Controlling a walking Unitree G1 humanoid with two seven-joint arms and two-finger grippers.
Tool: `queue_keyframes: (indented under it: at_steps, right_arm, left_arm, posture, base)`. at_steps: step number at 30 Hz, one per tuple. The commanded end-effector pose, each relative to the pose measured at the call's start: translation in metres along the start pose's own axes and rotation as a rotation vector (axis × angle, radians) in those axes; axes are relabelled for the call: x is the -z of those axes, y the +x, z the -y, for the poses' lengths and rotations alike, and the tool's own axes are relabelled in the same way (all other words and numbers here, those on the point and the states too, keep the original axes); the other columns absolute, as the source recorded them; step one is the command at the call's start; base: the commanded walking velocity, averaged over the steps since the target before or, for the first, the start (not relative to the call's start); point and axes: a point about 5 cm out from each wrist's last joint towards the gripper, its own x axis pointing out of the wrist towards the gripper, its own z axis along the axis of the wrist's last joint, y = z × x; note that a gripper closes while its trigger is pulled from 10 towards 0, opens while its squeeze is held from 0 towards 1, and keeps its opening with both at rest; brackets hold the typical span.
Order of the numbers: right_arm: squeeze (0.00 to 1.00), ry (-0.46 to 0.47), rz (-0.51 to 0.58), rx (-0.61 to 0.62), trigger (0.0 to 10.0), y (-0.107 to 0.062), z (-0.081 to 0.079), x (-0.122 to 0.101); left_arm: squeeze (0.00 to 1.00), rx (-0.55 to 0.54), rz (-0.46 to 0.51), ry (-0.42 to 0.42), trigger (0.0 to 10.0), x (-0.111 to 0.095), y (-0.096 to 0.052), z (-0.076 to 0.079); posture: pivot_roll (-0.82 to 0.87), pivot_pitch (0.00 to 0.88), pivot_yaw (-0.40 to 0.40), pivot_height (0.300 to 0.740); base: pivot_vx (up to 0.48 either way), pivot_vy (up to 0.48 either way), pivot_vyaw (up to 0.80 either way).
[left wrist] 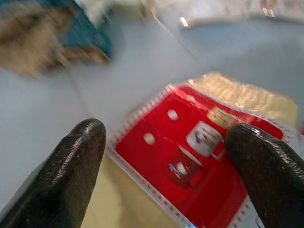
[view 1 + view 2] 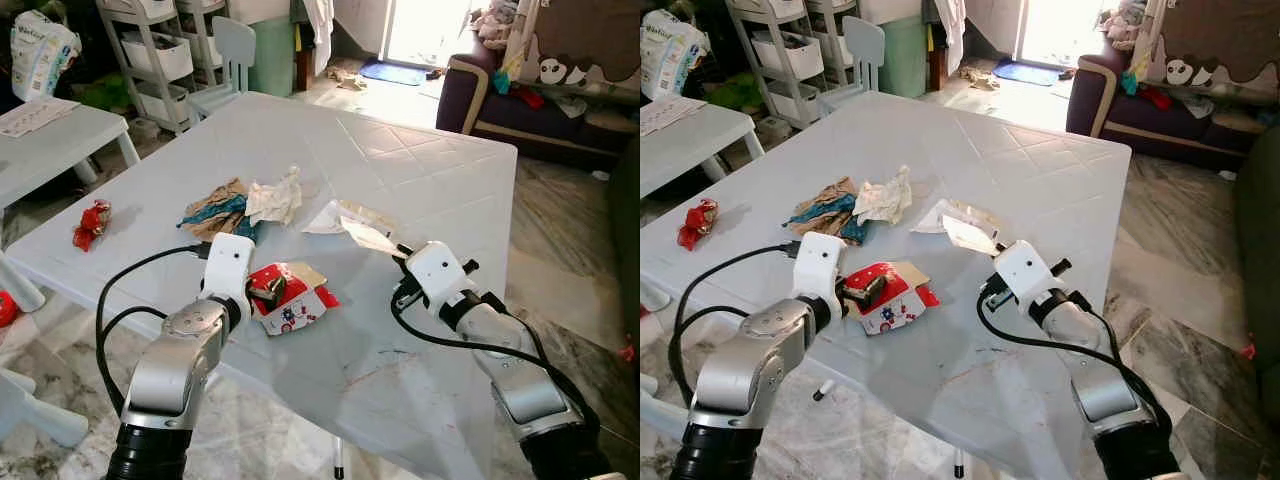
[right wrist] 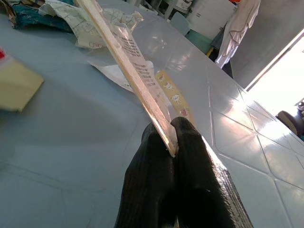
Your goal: Picking trash to rubbish bin
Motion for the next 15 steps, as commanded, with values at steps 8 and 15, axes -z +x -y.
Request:
queue_keyframes:
  at_steps: [8, 15]
  right_arm:
    - [0.00, -0.016, -0.017, 0.004, 0.0, -0.001, 0.005, 0.004]
    - [0.00, -0.012, -0.019, 0.010, 0.0, 0.000, 0.004, 0.004]
  left_arm:
    - [0.00, 0.143, -0.079, 0.039, 10.0, 0.005, 0.003, 0.017]
    - [0.00, 0.220, -0.139, 0.063, 0.0, 0.018, 0.000, 0.018]
  posture:
    - [0.01, 0.000, -0.018, 0.740]
    - [0.01, 0.000, -0.012, 0.740]
  base:
    - [0.000, 0.000, 0.00]
    - [0.000, 0.000, 0.00]
